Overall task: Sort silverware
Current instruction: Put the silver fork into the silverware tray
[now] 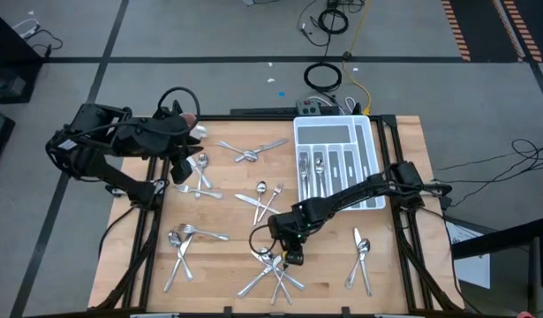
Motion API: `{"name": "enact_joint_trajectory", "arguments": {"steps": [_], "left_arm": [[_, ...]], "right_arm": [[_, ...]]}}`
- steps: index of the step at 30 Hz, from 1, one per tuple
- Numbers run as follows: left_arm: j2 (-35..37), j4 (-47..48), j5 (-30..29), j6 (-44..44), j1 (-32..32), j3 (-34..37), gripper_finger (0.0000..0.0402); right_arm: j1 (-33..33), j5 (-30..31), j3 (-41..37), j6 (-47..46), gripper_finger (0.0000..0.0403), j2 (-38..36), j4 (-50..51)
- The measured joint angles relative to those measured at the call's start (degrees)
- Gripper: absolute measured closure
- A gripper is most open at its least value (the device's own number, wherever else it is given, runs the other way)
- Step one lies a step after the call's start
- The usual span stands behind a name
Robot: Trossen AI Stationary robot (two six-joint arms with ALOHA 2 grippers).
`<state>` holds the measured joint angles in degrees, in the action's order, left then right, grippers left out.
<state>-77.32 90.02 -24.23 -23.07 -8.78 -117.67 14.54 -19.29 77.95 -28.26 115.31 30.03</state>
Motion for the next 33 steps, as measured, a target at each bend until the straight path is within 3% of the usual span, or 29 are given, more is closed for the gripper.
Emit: {"name": "enact_joint_trajectory", "arguments": {"steps": [12,15,21,33], "left_arm": [[0.1,0.0,0.0,0.8,0.0,0.0,0.0308],[0.1,0.0,0.0,1.3,0.0,0.0,0.0308],[0.1,0.0,0.0,2.4,0.0,0.0,0.0308],[0.1,0.0,0.0,4.1,0.0,0.0,0.0308]], "right_arm": [[2.0,1.5,0.0,-1.9,0.0235,2.7,-1.4],[2.0,1.7,0.0,-1.5,0.0271,2.8,-1.0],[2.0,2.9,-0.1,0.1,0.0388,2.8,-0.7],[2.0,2.5,-0.1,0.5,0.0402,2.1,1.4]]}}
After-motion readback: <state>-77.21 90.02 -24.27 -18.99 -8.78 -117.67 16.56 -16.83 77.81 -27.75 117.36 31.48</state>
